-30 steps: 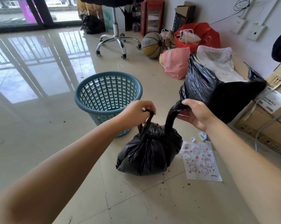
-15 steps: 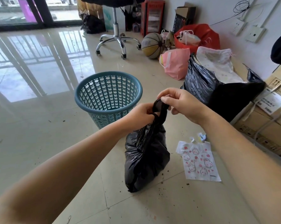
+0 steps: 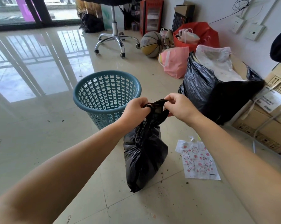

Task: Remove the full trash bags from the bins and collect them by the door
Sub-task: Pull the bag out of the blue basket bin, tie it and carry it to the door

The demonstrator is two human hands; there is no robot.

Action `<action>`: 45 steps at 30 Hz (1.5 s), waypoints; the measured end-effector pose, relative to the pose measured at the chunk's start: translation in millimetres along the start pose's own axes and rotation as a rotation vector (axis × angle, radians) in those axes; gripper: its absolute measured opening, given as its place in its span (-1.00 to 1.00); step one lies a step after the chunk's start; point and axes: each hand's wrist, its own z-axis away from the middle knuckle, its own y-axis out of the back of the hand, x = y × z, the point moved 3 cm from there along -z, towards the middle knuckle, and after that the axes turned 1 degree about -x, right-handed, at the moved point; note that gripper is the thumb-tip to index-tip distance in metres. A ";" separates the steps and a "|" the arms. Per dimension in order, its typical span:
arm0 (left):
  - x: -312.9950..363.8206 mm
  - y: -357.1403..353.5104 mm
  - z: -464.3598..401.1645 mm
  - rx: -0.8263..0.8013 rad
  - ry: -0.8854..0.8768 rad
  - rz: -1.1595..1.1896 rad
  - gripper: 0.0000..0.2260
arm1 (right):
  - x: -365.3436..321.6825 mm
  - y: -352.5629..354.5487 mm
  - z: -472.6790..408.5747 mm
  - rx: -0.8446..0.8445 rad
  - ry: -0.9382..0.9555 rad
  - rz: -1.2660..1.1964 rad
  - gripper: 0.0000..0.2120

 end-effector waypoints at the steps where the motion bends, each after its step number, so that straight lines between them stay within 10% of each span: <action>1: 0.7 0.7 0.0 0.001 0.010 0.036 -0.75 | 0.0 0.0 -0.7 -0.027 -0.058 -0.180 -0.86; 5: 3.4 5.9 -2.9 0.038 0.080 0.293 -0.77 | 0.3 4.2 -0.9 -0.146 -0.174 -0.781 -0.80; 8: 7.7 6.0 -2.0 -0.049 0.129 0.436 -0.91 | 3.8 9.5 -0.4 -0.181 -0.151 -0.756 -0.79; 12: 8.0 0.2 -0.9 -0.256 0.112 -0.025 -0.74 | 6.3 5.8 1.2 -0.247 -0.134 -0.719 -0.83; 15: 11.4 2.6 -2.6 -0.062 0.056 -0.278 -0.89 | 5.5 -6.1 4.5 -0.404 -0.123 -0.602 -0.80; 18: 13.1 7.9 -4.6 0.058 0.065 -0.222 -0.88 | 5.0 -23.7 10.5 -0.553 -0.089 -0.378 -0.61; 28: -4.0 10.7 -6.7 -0.213 0.156 0.210 -0.94 | 9.5 -26.3 9.6 -0.471 -0.026 -0.613 -0.92; 36: -73.2 -18.6 6.5 -0.469 0.016 -0.471 -0.68 | 77.0 -37.5 18.0 -0.331 0.229 0.623 -0.80; 45: -84.0 -18.6 22.9 -0.490 0.032 -0.554 -0.63 | 82.3 -50.8 26.0 -0.365 0.282 0.759 -0.73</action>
